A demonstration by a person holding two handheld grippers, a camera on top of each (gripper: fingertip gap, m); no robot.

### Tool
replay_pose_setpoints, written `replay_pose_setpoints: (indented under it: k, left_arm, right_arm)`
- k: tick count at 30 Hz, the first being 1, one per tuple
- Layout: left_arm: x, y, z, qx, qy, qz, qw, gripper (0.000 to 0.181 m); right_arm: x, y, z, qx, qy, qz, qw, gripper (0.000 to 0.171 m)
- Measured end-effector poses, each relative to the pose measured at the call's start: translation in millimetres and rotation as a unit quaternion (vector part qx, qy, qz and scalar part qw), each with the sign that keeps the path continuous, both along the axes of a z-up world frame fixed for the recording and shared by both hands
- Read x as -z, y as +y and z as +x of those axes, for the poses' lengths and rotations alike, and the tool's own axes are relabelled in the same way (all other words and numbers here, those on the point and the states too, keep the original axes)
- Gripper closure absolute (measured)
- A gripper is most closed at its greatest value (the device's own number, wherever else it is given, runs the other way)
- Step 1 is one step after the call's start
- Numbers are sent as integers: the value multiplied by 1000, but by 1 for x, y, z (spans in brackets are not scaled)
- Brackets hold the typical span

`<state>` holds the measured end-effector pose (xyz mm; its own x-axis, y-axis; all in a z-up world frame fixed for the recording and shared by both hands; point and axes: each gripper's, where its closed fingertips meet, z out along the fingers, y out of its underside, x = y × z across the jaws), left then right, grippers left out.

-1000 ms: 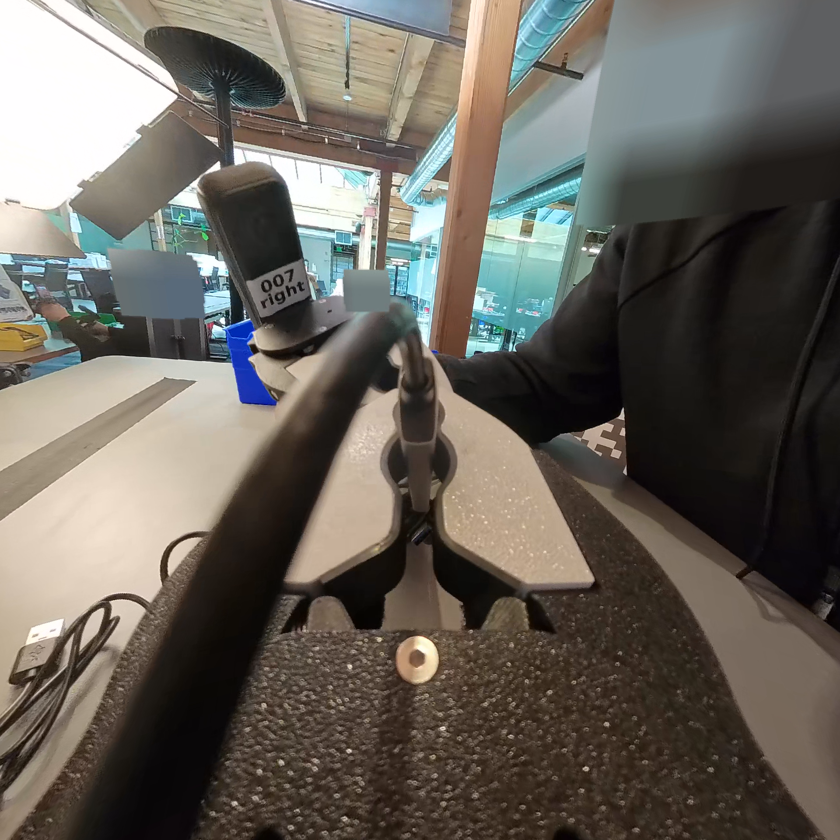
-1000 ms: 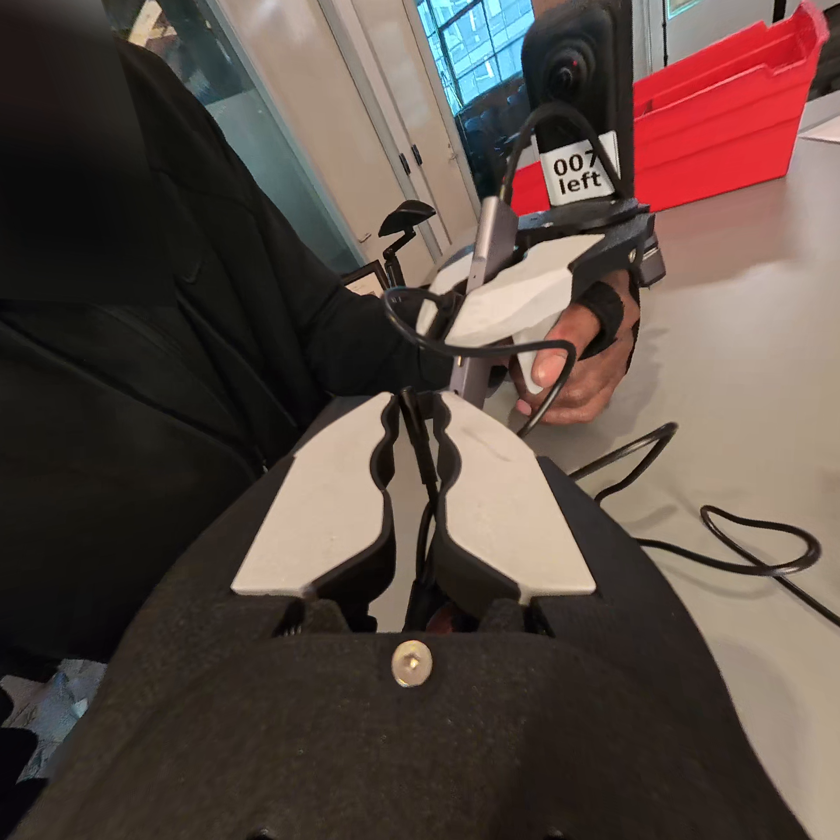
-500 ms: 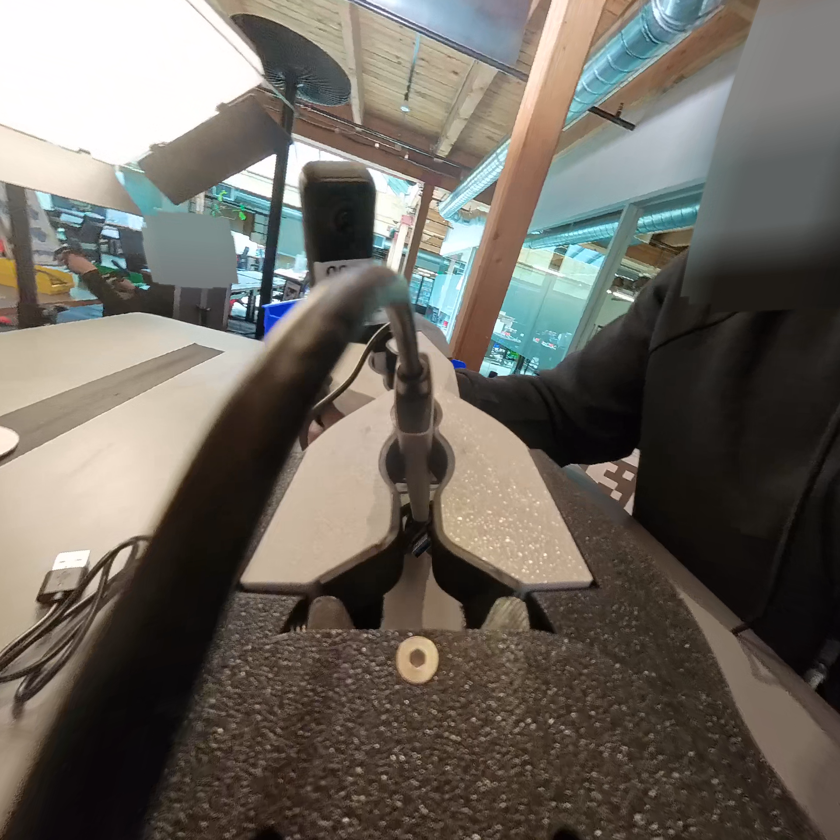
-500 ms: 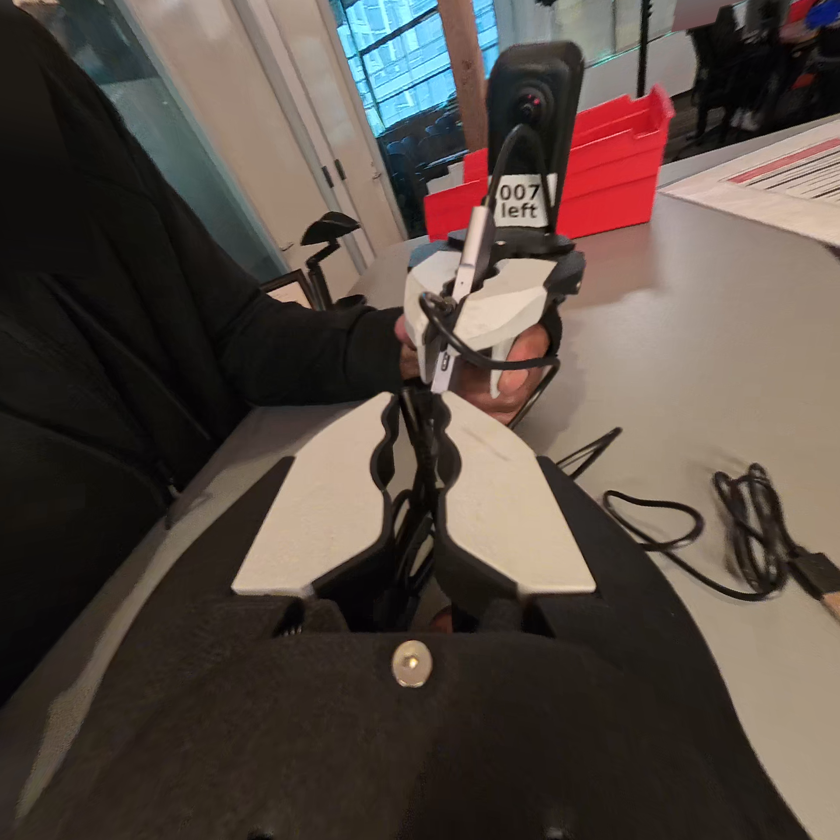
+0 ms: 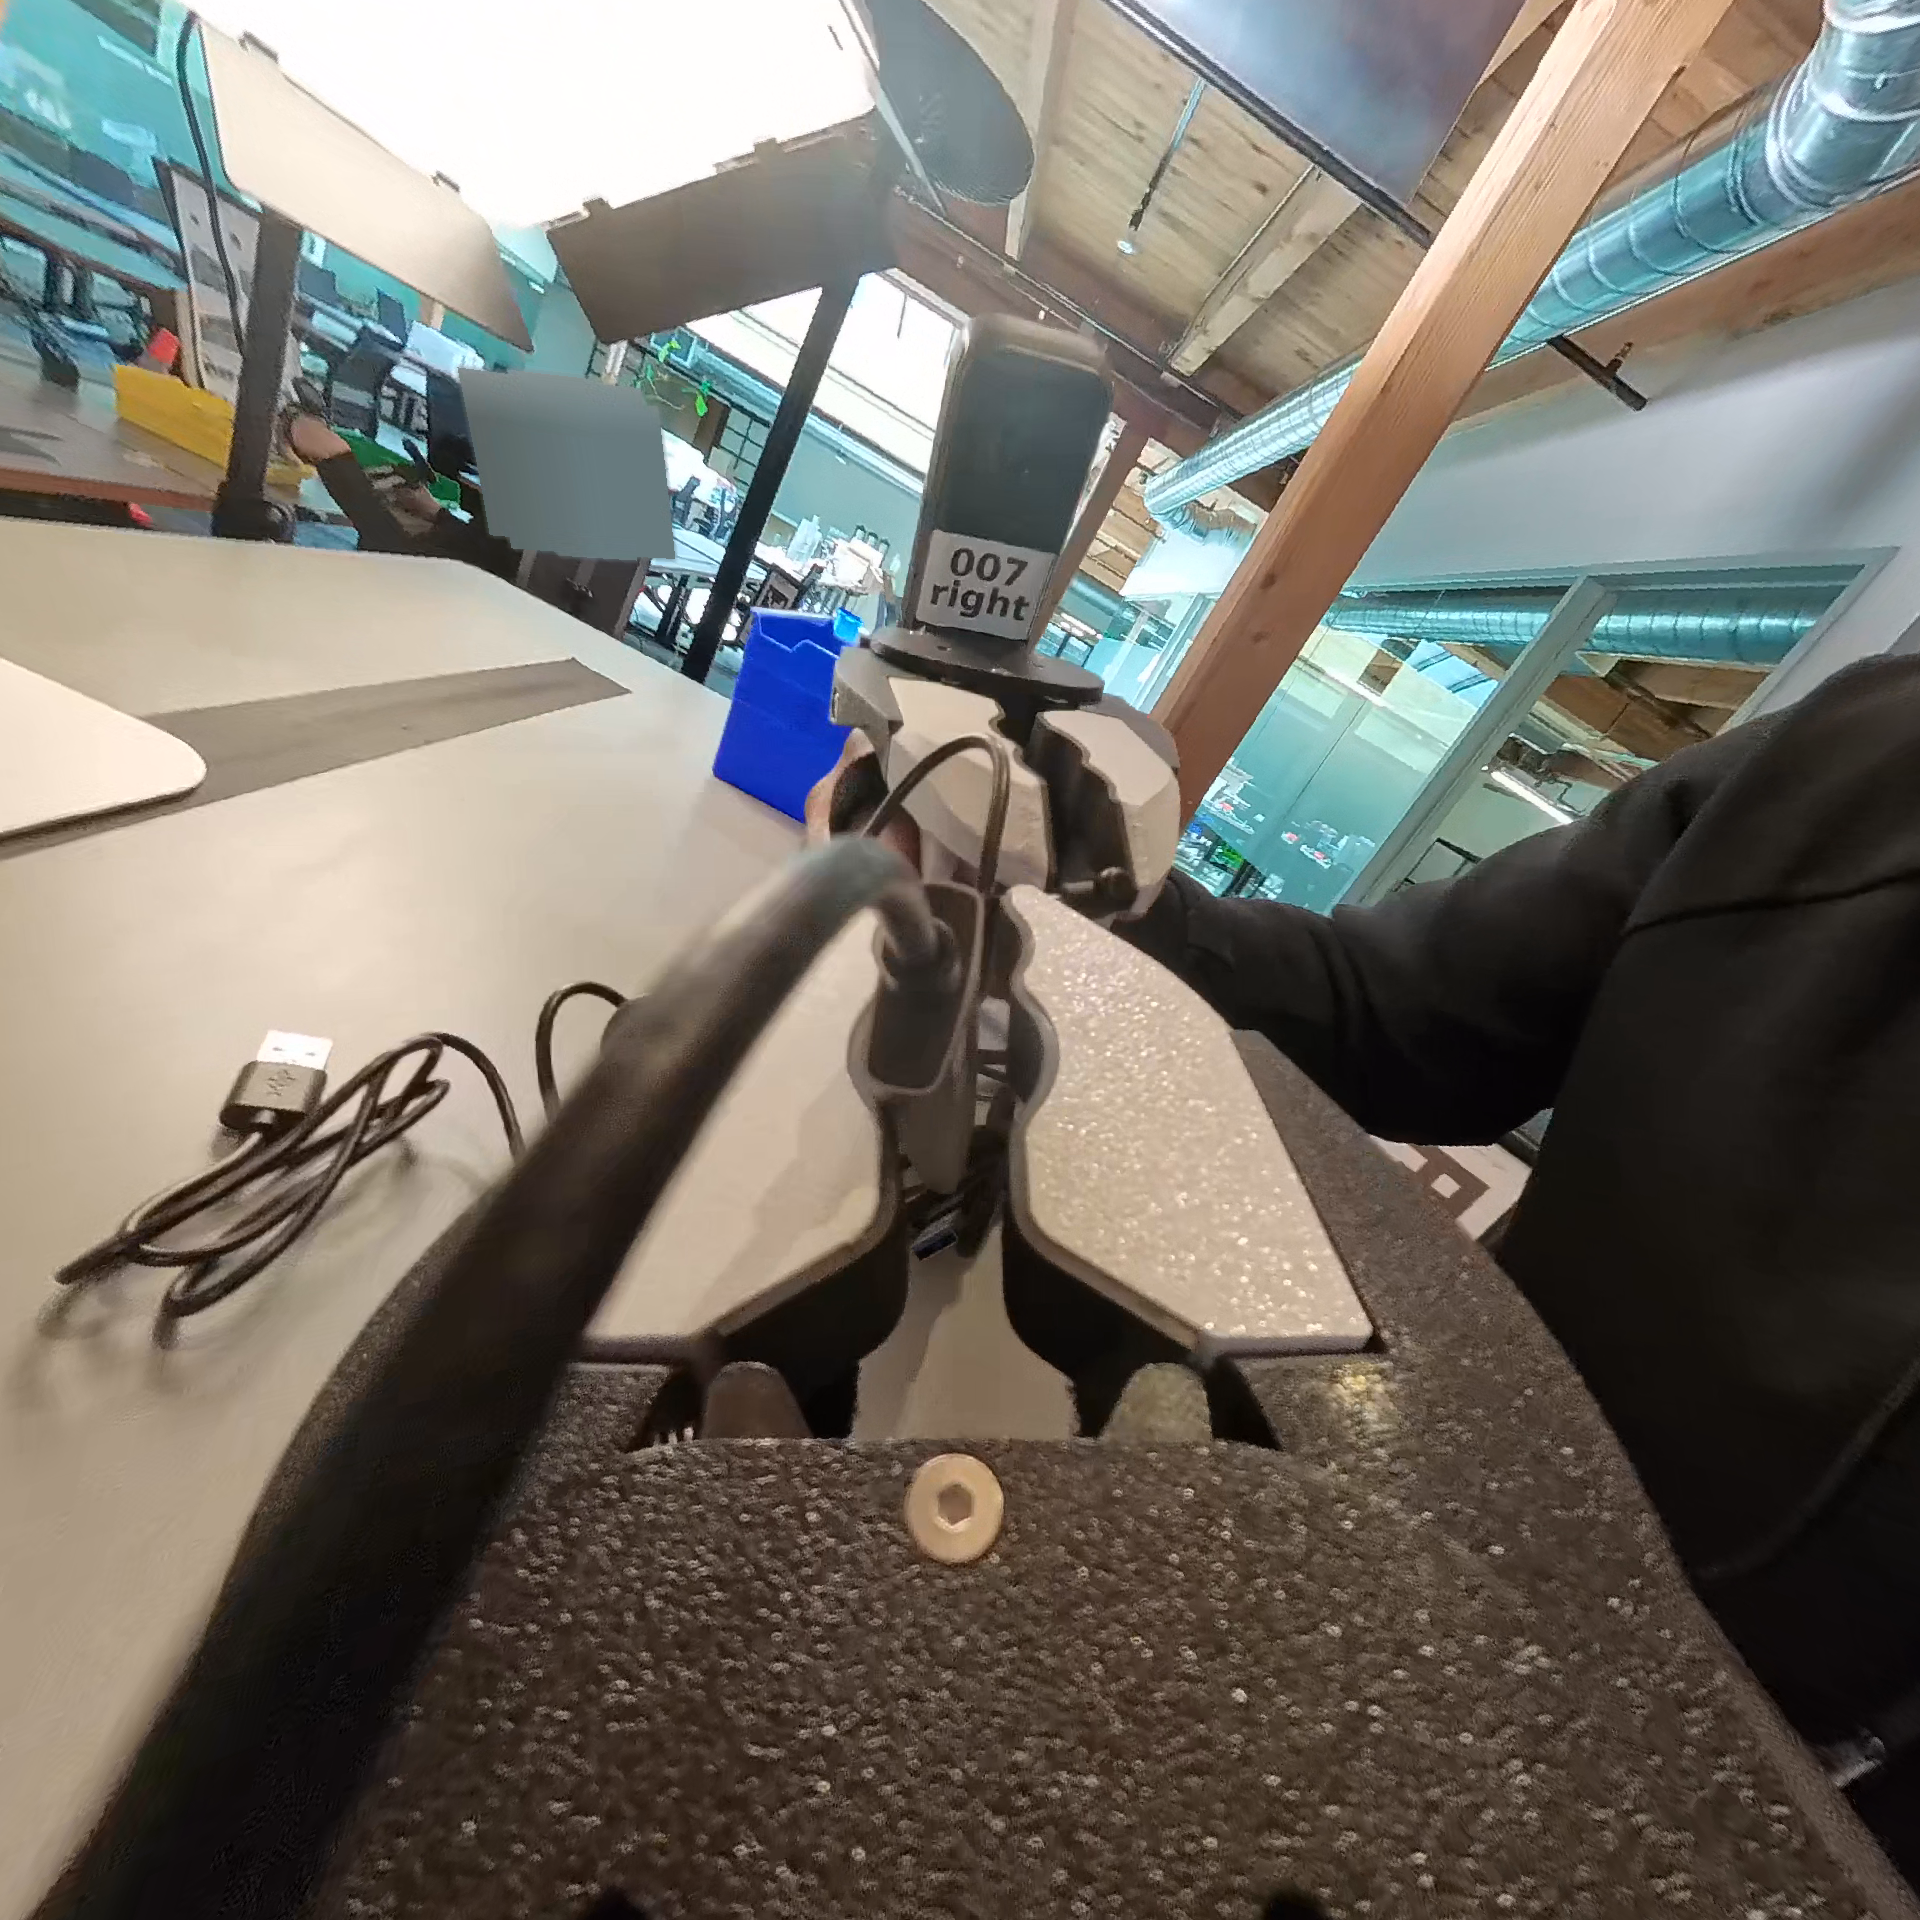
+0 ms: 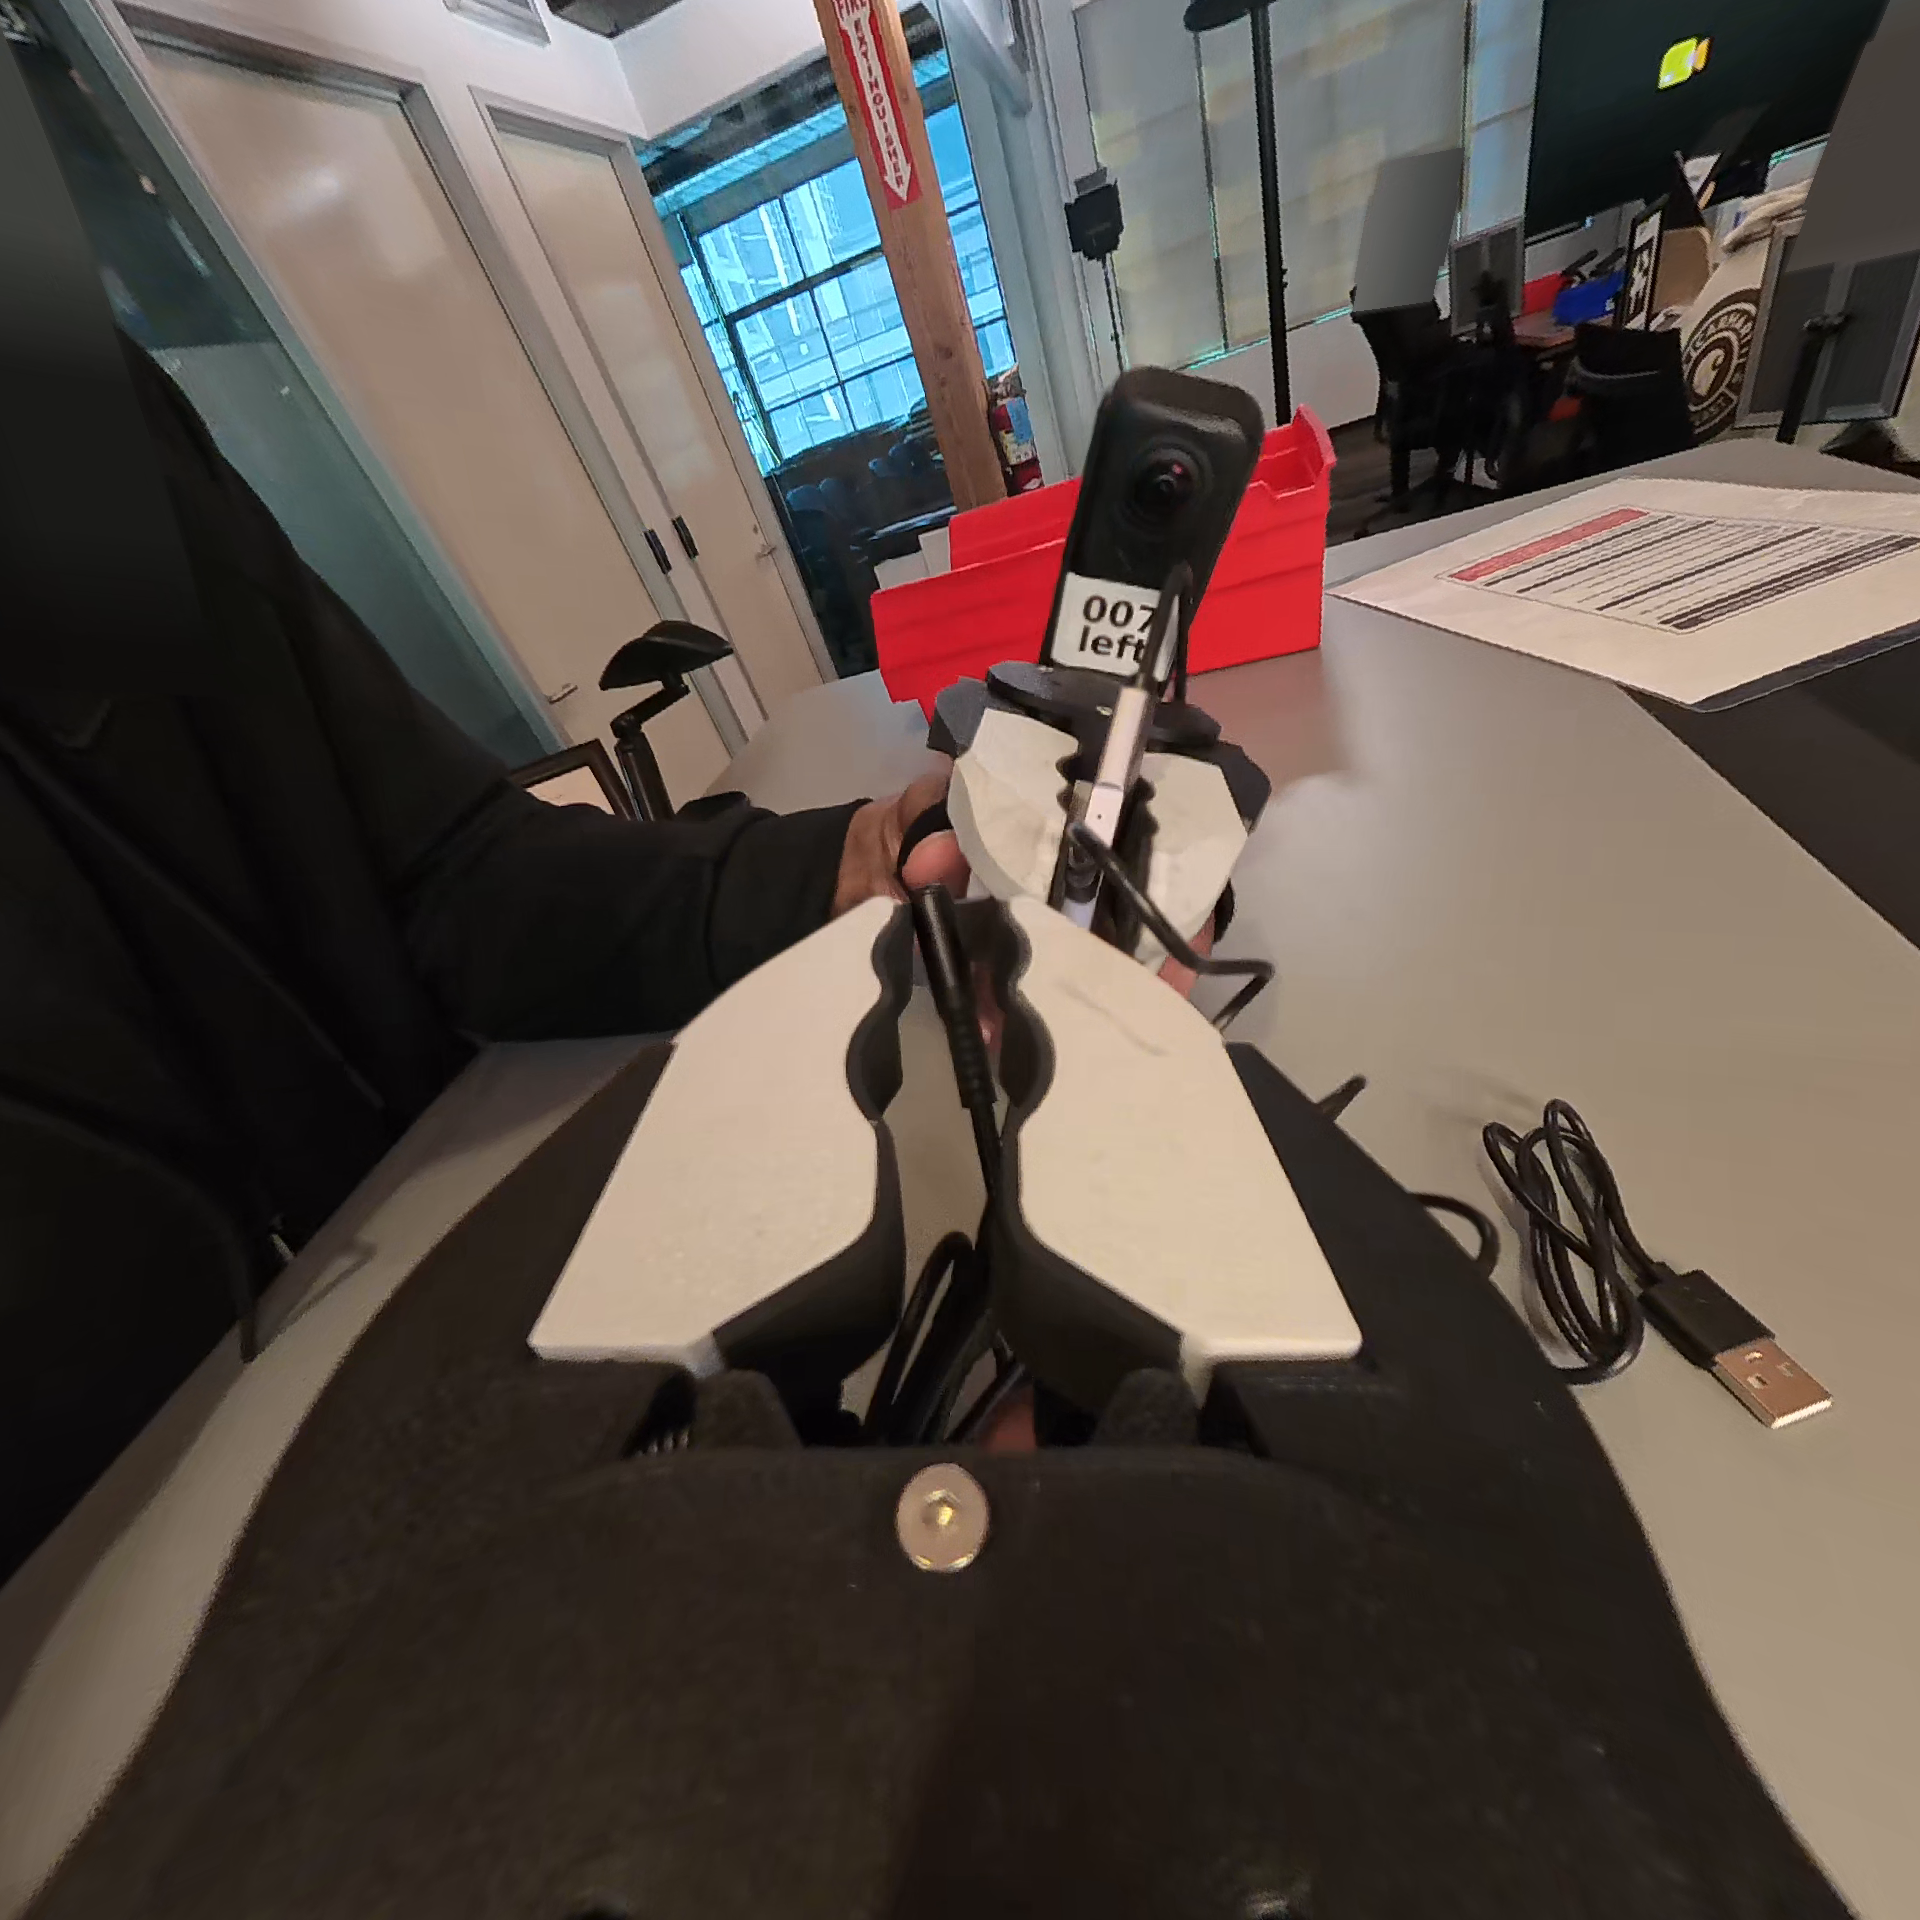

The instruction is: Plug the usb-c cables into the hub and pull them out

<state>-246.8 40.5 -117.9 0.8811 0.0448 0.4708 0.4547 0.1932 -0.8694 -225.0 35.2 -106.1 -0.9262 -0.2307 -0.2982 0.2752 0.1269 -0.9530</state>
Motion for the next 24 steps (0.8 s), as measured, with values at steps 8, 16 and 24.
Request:
replay_pose_setpoints:
  k: [8, 16, 24]
  left_arm:
    - [0, -1, 3, 29, -43, 18, 999, 160]
    - [-4, 7, 19, 61, -15, 21, 998, 156]
    - [-6, 12, 26, 51, 45, 8, 998, 164]
  right_arm:
    - [-4, -3, -3, 15, -24, -17, 999, 157]
    - [-5, -2, 2, -27, -115, -28, 993, 157]
    - [-6, 2, 2, -58, -178, -44, 981, 157]
